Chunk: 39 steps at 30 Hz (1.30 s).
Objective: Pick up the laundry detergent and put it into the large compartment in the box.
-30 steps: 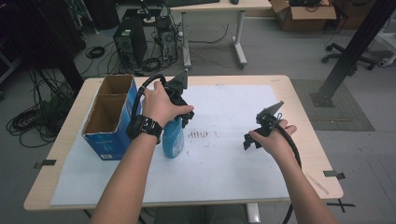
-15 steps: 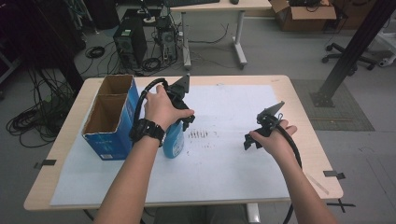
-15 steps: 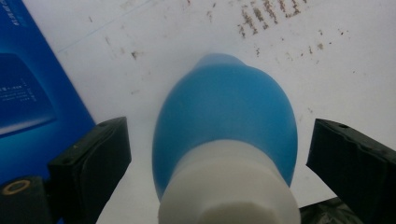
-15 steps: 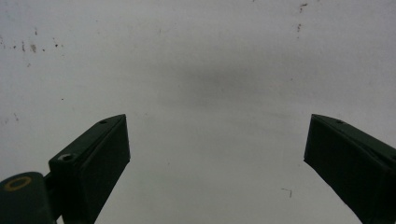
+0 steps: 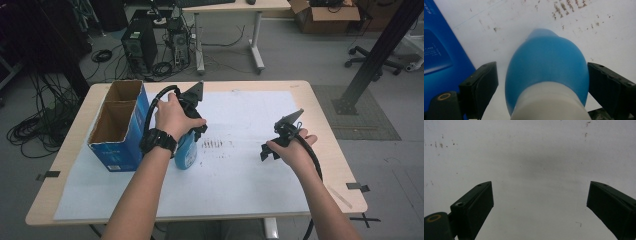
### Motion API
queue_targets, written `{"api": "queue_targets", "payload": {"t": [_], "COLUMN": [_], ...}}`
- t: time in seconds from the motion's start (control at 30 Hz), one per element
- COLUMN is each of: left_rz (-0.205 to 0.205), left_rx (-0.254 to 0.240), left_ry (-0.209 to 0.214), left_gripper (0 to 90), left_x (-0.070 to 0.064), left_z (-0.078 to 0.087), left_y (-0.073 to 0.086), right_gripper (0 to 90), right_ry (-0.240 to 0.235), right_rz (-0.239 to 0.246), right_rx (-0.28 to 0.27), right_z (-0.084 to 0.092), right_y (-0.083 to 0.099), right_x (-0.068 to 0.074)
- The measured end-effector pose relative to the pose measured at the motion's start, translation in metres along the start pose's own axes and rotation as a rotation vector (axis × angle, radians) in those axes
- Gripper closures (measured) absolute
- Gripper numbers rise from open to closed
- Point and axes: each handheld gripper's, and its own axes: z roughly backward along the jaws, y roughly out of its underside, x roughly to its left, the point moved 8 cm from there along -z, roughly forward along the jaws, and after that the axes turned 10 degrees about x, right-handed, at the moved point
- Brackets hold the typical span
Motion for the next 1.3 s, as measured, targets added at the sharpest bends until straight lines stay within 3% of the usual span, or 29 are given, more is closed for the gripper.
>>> {"api": "queue_targets", "payload": {"t": [0.37,1.3], "left_rz": [-0.018,-0.018], "left_rx": [0.011,0.005], "left_ry": [-0.001,0.006], "left_gripper": [17.6,25.9], "left_x": [-0.0013,-0.0013], "left_z": [-0.0018,-0.0035], "left_y": [0.0004,-0.0018], "right_gripper": [7.1,7.2], "right_ry": [-0.001,0.004], "right_rz": [0.002,-0.004], "right_rx": [0.003,0.001], "right_z": [-0.0003,-0.0009], "right_y": [0.0004,0.0011], "right_x": [0.0021,-0.0002]}}
